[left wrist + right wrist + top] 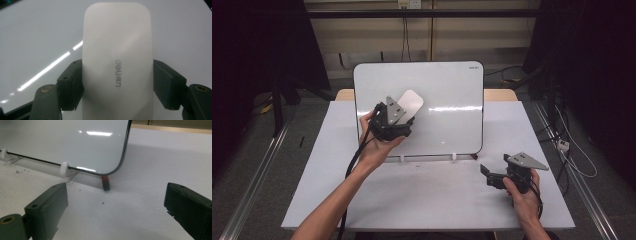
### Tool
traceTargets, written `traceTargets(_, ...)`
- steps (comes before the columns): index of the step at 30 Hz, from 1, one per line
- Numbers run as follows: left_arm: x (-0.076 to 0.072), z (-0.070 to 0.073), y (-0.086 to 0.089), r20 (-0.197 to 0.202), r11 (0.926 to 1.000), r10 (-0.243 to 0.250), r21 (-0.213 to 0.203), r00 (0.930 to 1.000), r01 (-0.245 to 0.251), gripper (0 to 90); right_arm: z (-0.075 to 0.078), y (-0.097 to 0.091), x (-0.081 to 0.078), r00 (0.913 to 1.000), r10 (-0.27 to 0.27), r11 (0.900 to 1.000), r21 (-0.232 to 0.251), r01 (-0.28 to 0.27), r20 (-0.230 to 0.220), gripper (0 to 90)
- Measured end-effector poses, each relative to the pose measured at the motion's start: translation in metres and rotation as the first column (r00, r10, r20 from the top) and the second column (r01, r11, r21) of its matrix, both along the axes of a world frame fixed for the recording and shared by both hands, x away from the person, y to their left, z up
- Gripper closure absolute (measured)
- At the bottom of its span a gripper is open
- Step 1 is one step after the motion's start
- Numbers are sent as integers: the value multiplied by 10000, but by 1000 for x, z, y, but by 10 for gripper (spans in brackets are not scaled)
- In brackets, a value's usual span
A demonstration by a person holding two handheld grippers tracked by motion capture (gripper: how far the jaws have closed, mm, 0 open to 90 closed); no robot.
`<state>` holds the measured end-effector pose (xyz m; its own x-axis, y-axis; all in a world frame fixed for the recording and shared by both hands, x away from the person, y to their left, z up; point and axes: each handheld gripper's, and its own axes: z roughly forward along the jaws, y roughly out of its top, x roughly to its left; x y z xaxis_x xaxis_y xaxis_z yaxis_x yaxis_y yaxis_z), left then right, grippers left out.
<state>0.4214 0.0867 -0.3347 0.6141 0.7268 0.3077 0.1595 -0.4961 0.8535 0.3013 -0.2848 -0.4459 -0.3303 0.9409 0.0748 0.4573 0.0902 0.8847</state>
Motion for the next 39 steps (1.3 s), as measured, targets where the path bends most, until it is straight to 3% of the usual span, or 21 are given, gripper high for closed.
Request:
traceTargets(4, -2, -5, 16, -40, 9990, 415, -156, 9991, -416, 312, 0, 0, 1, 10000, 17, 10000, -14, -17, 11, 55)
traceTargets(10, -9, -9, 36, -163, 9967, 807, 99, 9966, -805, 312, -1, -3, 1, 10000, 59, 10000, 44, -59, 34, 55)
traceTargets(14, -13, -12, 48, -248, 9938, 1109, -25, 9935, -1110, 312, -1, -3, 0, 9999, 101, 9999, 25, -102, 88, 56)
traceTargets(23, -18, -34, 54, -657, 9914, 1223, 542, 9903, -1188, 312, -2, 0, 3, 9999, 167, 9999, 28, -167, 40, 56)
traceTargets(26, -20, -41, 53, -562, 9888, 1201, 964, 9912, -1143, 312, -1, -1, 1, 9998, 192, 9998, 3, -192, 99, 56)
traceTargets(35, -16, -50, 57, -509, 9836, 1521, 1056, 9871, -1461, 312, -1, -1, 3, 9998, 190, 9998, 26, -190, 69, 56)
traceTargets(39, -16, -53, 55, -430, 9797, 1572, 1325, 9866, -1503, 311, 0, 0, 3, 9997, 217, 9998, 5, -217, 93, 56)
